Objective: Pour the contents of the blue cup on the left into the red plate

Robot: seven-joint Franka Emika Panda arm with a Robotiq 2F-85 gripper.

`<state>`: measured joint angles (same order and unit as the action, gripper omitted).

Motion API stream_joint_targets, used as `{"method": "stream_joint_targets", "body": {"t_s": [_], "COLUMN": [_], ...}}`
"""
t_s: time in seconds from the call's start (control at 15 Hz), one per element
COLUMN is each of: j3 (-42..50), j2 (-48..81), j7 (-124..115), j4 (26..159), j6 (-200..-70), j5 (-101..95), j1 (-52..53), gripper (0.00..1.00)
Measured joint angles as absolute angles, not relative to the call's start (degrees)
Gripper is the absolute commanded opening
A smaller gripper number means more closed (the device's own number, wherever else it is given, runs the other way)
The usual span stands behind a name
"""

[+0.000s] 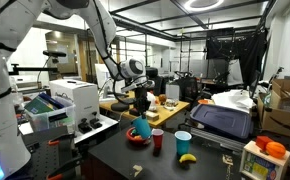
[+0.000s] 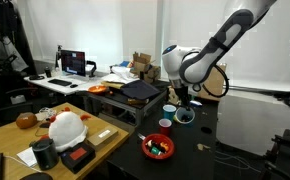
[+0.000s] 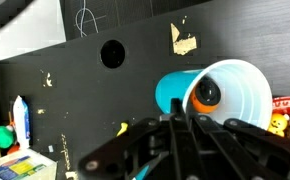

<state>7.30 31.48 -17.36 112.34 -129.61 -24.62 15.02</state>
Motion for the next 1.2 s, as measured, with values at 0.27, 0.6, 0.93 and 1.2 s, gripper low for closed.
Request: {"method": "stream_joint_targets", "body": {"t_s": [0.27, 0.6, 0.93, 1.2], "j3": [6.8, 7.4, 7.5, 5.9], "j2": [31.6, 31.6, 32.7, 33.8], "j7": [-17.4, -17.4, -19.6, -19.6], "j4": [108.8, 106.2, 105.6, 105.6], "j6": [-129.3, -129.3, -130.0, -131.8], "j5": [-26.2, -30.4, -36.7, -37.5], "j1": [15.0, 14.8, 14.9, 14.6], "gripper": [0.01, 0.01, 0.01, 0.01]}}
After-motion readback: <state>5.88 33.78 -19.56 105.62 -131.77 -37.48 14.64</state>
